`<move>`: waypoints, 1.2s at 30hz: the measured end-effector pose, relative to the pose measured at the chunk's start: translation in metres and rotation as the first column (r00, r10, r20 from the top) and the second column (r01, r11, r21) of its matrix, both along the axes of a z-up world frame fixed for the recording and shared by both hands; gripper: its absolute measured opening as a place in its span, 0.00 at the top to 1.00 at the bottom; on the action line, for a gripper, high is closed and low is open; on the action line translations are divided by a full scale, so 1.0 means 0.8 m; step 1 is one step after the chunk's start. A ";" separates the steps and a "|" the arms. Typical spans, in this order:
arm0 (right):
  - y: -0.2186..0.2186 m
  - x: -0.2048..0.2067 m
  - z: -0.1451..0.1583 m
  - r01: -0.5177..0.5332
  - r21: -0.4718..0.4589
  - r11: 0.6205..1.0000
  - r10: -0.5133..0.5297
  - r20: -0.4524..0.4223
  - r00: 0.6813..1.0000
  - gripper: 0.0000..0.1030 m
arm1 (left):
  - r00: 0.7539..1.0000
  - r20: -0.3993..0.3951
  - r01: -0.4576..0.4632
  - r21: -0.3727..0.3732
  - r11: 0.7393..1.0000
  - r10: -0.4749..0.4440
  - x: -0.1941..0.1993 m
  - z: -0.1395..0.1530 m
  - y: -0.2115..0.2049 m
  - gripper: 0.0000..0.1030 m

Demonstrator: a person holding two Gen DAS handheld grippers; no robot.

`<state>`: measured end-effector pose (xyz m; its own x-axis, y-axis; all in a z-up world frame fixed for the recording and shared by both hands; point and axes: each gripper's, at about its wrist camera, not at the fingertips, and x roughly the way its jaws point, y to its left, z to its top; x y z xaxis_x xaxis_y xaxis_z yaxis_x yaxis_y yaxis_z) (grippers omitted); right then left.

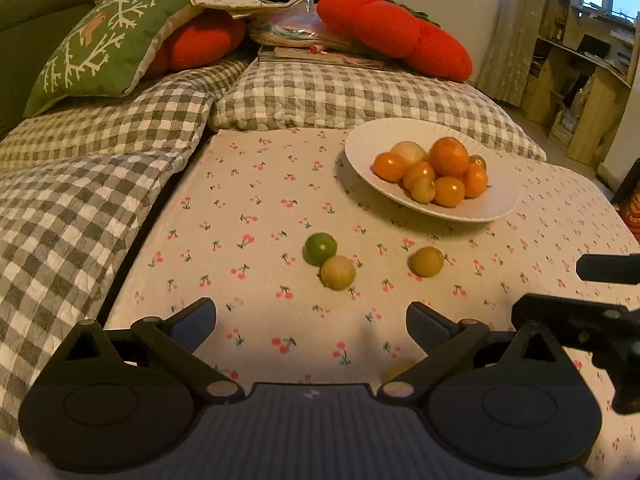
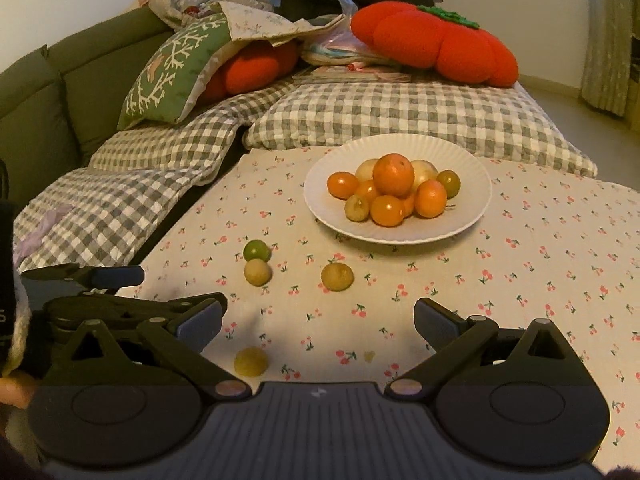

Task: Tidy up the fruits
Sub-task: 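Move both open tools back toward the loose fruits on the sheet, then grasp a yellowish fruit with the left tool while the right tool grasps another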

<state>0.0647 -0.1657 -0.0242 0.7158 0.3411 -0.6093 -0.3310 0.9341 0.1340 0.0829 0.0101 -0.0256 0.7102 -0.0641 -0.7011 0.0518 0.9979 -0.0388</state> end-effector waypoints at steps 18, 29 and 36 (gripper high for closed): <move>-0.009 -0.012 -0.011 0.060 -0.054 0.997 -0.060 -0.002 0.998 0.01 | 0.995 -0.030 0.096 -0.050 0.994 -0.098 -0.020 -0.008 -0.016 0.07; -0.002 0.001 -0.019 0.080 -0.043 0.996 -0.081 -0.014 0.997 0.07 | 0.977 -0.122 0.159 -0.132 0.978 -0.175 -0.006 -0.048 -0.034 0.60; -0.006 0.011 -0.025 0.096 -0.039 0.995 -0.096 -0.009 0.995 0.29 | 0.984 -0.127 0.094 -0.208 0.974 -0.122 -0.003 -0.037 -0.011 0.84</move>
